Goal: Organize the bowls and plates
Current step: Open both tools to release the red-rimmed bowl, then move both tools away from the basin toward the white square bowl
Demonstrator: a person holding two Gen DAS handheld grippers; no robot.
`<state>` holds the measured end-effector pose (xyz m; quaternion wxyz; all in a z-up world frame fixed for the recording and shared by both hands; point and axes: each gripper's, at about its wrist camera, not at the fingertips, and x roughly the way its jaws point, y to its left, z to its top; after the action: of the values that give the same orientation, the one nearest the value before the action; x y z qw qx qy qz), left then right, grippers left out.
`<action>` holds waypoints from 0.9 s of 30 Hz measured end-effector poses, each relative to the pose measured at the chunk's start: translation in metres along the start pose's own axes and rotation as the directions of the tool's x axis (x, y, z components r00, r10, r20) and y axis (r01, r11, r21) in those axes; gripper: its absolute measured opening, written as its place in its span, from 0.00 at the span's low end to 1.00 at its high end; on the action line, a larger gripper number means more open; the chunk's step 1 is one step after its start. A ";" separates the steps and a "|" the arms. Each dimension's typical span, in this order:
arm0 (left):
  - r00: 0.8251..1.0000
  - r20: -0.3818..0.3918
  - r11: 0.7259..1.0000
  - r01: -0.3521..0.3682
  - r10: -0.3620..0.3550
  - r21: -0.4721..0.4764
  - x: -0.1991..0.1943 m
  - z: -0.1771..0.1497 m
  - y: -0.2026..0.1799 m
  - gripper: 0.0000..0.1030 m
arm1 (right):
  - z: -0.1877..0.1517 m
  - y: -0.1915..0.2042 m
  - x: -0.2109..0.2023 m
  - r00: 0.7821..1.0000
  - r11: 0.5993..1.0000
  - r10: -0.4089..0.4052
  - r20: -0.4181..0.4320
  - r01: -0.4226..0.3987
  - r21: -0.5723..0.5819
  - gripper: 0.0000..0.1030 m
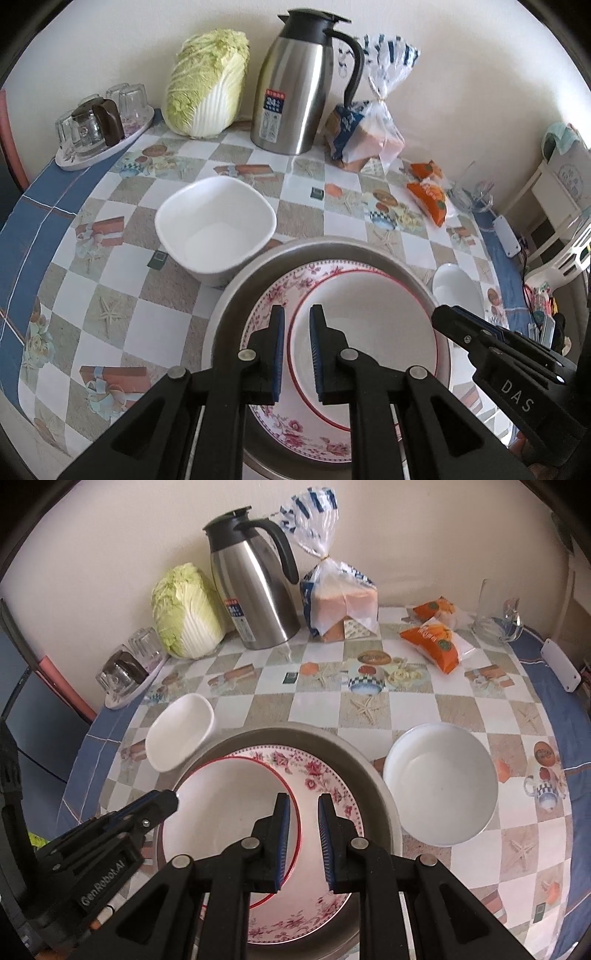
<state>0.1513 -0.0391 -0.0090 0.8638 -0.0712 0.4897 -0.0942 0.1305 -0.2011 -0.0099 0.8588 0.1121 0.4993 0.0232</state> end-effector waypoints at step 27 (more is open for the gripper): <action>0.979 0.012 0.971 -0.199 0.203 -0.130 0.003 0.001 0.041 0.80 | -0.001 -0.014 0.010 0.998 0.998 -0.051 -0.029 0.052 0.045 0.98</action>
<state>0.1577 -0.0001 -0.0195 0.8686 -0.0777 0.4886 0.0262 0.1336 -0.2133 -0.0224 0.8493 0.1185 0.5143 -0.0090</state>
